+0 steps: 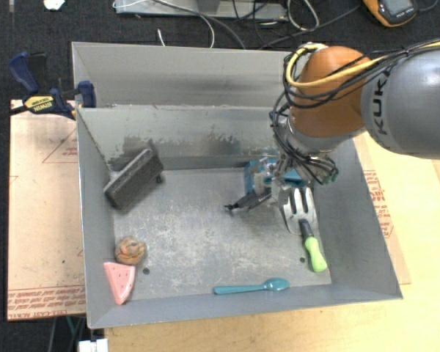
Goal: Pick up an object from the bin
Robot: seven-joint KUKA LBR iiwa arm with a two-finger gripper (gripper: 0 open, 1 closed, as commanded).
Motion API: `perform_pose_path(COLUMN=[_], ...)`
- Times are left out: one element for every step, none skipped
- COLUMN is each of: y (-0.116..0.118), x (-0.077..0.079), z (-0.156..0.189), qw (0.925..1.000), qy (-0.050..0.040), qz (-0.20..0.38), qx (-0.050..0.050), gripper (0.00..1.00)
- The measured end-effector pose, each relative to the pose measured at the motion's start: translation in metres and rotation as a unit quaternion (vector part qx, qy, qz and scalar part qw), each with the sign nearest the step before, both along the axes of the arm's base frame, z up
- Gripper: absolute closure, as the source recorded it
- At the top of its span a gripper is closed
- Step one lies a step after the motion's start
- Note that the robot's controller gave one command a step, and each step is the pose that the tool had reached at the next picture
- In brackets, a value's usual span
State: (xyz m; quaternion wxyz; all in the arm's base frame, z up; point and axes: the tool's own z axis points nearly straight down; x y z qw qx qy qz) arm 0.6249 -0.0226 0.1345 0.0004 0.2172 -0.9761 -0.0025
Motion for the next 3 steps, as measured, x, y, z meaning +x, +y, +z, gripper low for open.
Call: perform_pose_path(y=[-0.005, -0.014, -0.014], x=[-0.005, -0.022, -0.02], z=[0.029, 0.03, 0.096], qw=[1.0, 0.9889, 0.9914], qy=[-0.0026, -0.0035, -0.0019], qz=[0.006, 0.148, 0.131], qx=[0.001, 0.001, 0.002], gripper=[1.0, 1.0, 1.0])
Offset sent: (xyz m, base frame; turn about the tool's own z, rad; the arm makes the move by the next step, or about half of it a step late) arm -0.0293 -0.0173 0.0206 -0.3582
